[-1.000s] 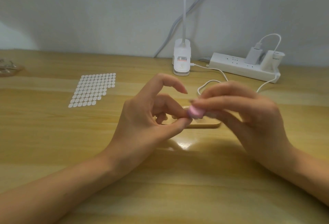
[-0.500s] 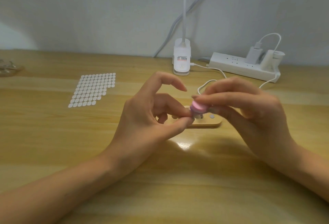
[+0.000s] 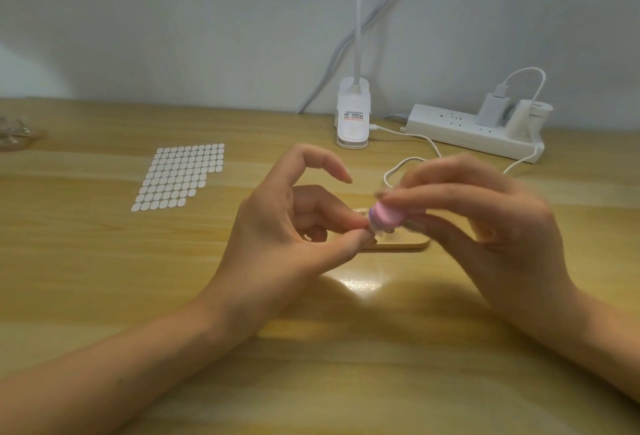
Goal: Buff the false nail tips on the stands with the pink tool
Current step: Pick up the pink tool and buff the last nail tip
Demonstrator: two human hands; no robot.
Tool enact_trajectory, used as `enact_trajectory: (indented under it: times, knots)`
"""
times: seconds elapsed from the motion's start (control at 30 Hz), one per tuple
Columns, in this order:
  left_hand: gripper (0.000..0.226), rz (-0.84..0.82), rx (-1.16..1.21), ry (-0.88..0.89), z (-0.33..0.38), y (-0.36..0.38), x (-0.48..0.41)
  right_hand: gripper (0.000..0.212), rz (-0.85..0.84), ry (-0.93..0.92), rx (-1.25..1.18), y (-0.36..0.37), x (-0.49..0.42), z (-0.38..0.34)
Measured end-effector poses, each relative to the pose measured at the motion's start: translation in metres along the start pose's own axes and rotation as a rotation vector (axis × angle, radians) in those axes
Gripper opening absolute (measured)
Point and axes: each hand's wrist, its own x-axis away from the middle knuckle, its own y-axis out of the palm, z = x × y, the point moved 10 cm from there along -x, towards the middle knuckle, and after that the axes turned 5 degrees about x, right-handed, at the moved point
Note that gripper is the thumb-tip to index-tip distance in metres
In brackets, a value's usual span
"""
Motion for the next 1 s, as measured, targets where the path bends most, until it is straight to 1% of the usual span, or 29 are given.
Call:
enact_trajectory:
  times: [0.07,0.2,0.3,0.43,0.53,0.67,0.77,0.9,1.0]
  knots:
    - [0.043,-0.008,-0.005,0.000,0.000,0.001,0.001,0.016,-0.029,-0.062,0.026,0.004,0.001,-0.008]
    - [0.046,-0.003,-0.014,-0.003,0.000,-0.001,-0.001,0.019,-0.001,-0.021,0.027,-0.003,-0.001,-0.001]
    - [0.047,0.002,-0.012,-0.010,0.001,-0.001,-0.001,0.016,-0.049,-0.086,0.053,0.006,0.002,-0.011]
    - [0.045,0.008,-0.004,-0.029,-0.002,-0.003,-0.001,0.020,-0.007,-0.032,0.028,-0.002,0.000,-0.001]
    - [0.046,-0.002,-0.015,-0.039,-0.001,0.000,0.000,0.017,-0.044,-0.090,0.043,0.003,0.001,-0.009]
    - [0.047,-0.007,0.029,-0.062,-0.004,0.000,0.000,0.018,-0.024,-0.039,0.015,-0.001,-0.001,-0.002]
    - [0.047,-0.017,0.022,-0.064,-0.003,0.001,0.000,0.017,-0.059,-0.092,0.040,0.004,0.001,-0.009]
    - [0.048,-0.021,0.083,-0.083,-0.005,0.001,0.000,0.017,-0.005,-0.036,0.041,-0.004,-0.001,0.000]
    - [0.051,-0.046,0.088,-0.088,-0.004,0.004,0.001,0.017,-0.048,-0.079,0.020,0.002,0.001,-0.007]
